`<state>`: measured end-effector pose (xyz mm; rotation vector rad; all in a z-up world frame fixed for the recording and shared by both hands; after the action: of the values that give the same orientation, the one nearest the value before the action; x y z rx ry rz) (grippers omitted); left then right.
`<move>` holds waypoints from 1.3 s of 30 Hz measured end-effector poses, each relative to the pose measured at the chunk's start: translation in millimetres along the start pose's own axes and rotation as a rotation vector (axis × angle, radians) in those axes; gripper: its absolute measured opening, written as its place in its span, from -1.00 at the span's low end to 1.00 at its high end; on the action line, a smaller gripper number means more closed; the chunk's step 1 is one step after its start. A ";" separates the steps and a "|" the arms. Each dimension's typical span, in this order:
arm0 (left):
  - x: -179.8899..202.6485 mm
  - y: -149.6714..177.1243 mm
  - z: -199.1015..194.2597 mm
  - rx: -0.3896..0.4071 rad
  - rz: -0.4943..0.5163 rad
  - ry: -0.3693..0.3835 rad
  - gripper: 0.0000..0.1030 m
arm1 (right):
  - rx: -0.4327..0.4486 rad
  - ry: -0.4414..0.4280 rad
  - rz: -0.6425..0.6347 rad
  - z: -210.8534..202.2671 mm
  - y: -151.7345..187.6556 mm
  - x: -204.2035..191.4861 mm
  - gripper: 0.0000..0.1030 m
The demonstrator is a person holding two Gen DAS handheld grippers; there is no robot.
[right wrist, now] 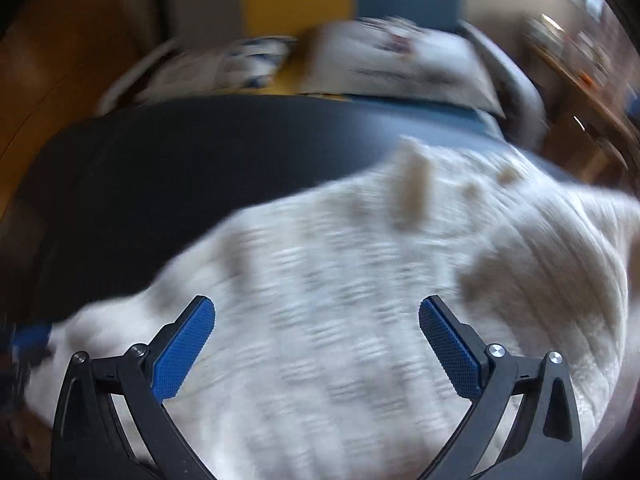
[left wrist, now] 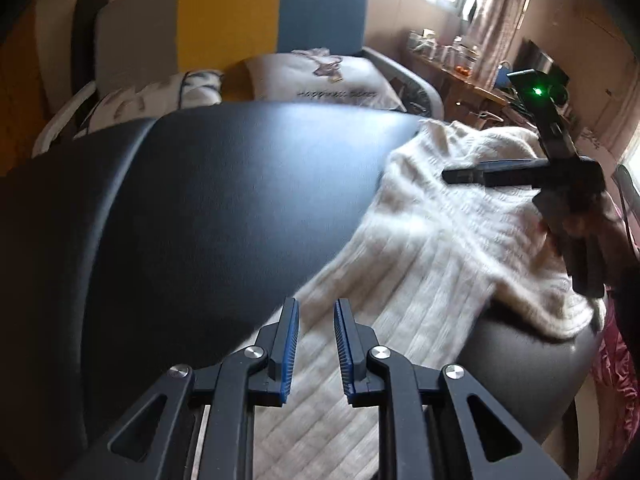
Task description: Fold clothes
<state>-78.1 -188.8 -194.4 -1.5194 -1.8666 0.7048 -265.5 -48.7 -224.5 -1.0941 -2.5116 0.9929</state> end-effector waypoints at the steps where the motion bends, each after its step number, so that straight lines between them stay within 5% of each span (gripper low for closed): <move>1: 2.8 -5.3 4.2 0.006 0.009 0.004 -0.64 | -0.006 -0.003 -0.052 1.4 -0.8 -10.7 1.00; 5: 9.5 4.1 32.9 -0.098 0.042 -0.010 -0.63 | -0.078 0.039 -0.119 29.0 0.1 -23.7 1.00; 8: 14.0 18.8 34.3 -0.069 0.068 -0.011 -0.63 | -0.117 0.081 -0.013 54.0 4.0 -10.4 1.00; 16: 9.7 19.5 25.8 -0.035 0.003 -0.030 -0.59 | -0.039 0.174 0.126 59.4 -4.8 -0.1 1.00; 22: -34.3 22.2 -51.0 0.062 -0.067 -0.042 -0.59 | -0.019 0.049 0.068 2.8 10.9 -27.7 1.00; 27: -83.7 58.8 -107.1 0.045 -0.045 -0.084 -0.59 | -0.046 -0.066 0.042 -33.0 49.1 -50.2 1.00; 31: -95.5 93.9 -123.8 -0.014 -0.040 -0.025 -0.53 | -0.093 -0.024 0.092 -30.2 83.8 -49.4 1.00; 39: -77.9 124.4 -109.9 -0.117 0.013 0.150 -0.20 | -0.090 0.051 0.079 -28.5 94.8 -61.6 1.00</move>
<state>95.8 -238.9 -223.6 -1.6129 -1.8130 0.4805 -156.6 -31.9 -262.8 -1.2369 -2.5111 0.8674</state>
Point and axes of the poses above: each gripper's, at about its wrist camera, not at the fingertips, and z roughly the way its jaws point, x to its right, y to its underside, the point moved 7 cm from there along z, roughly the way its jaws point, and after that the axes turned 13 degrees about x, right-handed, at the moved point
